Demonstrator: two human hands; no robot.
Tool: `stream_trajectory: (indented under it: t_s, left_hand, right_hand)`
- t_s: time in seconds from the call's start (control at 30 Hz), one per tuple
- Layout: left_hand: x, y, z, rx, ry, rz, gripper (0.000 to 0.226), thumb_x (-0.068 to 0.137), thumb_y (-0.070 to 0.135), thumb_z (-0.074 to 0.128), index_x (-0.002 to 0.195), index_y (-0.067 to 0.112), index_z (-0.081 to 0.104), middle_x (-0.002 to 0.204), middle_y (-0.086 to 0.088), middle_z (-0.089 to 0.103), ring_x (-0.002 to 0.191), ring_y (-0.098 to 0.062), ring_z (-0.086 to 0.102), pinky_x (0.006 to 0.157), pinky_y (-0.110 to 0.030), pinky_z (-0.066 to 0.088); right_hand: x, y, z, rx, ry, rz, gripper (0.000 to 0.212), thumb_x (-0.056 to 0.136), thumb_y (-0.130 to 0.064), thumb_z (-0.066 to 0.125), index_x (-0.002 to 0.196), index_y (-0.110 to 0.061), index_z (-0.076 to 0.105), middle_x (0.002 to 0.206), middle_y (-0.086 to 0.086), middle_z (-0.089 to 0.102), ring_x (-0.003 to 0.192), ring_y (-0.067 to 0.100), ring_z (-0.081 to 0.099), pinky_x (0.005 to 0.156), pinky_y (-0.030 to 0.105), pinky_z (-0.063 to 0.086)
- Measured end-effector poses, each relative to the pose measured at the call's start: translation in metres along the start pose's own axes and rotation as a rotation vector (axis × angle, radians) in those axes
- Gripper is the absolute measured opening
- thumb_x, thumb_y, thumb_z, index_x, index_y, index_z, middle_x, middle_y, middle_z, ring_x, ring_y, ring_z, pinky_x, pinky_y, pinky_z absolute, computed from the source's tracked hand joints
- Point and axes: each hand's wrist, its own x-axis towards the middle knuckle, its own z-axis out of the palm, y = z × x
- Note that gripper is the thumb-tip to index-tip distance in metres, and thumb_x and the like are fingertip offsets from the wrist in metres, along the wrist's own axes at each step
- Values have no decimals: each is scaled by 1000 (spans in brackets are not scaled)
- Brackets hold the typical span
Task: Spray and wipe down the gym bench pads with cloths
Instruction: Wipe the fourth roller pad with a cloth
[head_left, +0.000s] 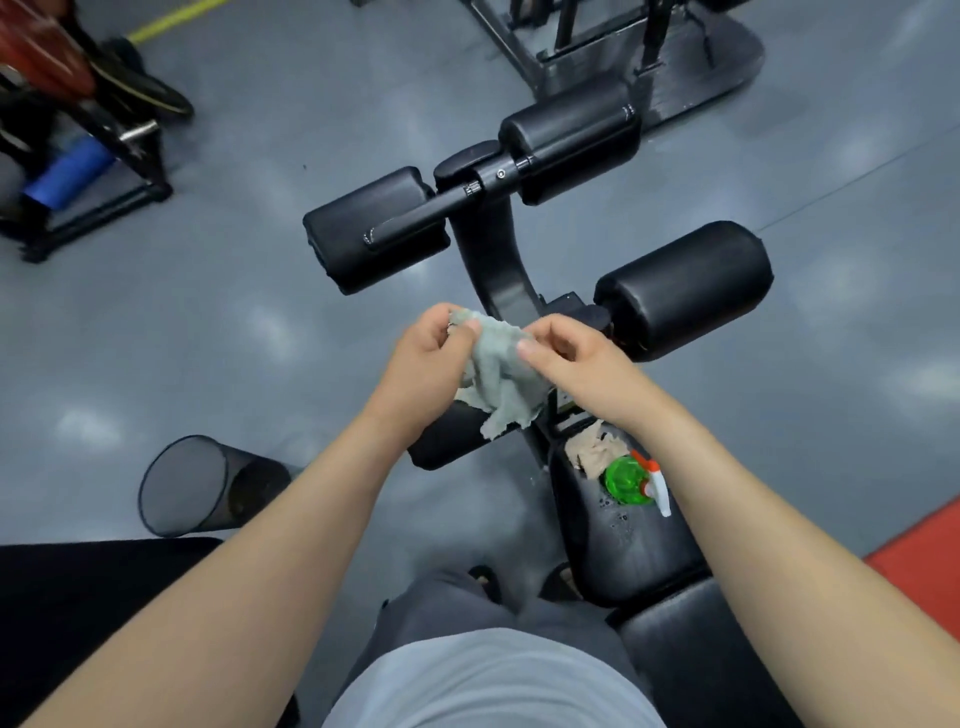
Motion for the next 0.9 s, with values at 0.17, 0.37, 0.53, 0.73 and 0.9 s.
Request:
stream_trajectory:
  t_s: [0.17,0.37,0.53,0.73,0.9]
  left_hand:
    - [2,-13,-17,134,118,107,17,107,32,45,94,27,55,79,14,64,73,-2,58,68,-18,46]
    - [-16,-67,-40,250,127,82,17,108,38,39,100,28,50,79,-12,61,73,-23,55,68,-40,45]
    - [-10,-81,-64,450,23,130,15,108,41,35,102,32,45,61,0,51,64,-25,54,60,-37,42]
    - [56,-63,-65,527,-35,183,20,105,35,45,119,23,51,93,-3,63,86,-27,59,78,-46,52]
    - [50,-84,-37,750,37,287,36,96,9,46,132,10,48,133,-10,45,119,-31,44,102,-45,40]
  right_hand:
    - [-6,4,18,-12,-89,120,13,90,-29,75,91,-19,66,76,-12,63,71,3,57,71,23,46]
    - [-28,9,42,52,-147,223,13,95,-29,70,85,-21,66,80,2,61,75,17,57,75,34,48]
    - [-35,5,66,144,-156,309,14,104,-13,56,90,-11,60,64,-5,46,54,5,43,53,15,45]
    - [-15,20,87,166,142,455,15,103,-25,59,97,-11,64,64,-10,57,59,10,57,64,31,60]
    - [-29,59,81,-366,257,600,26,99,-46,55,114,-26,65,101,-9,65,96,18,64,85,33,49]
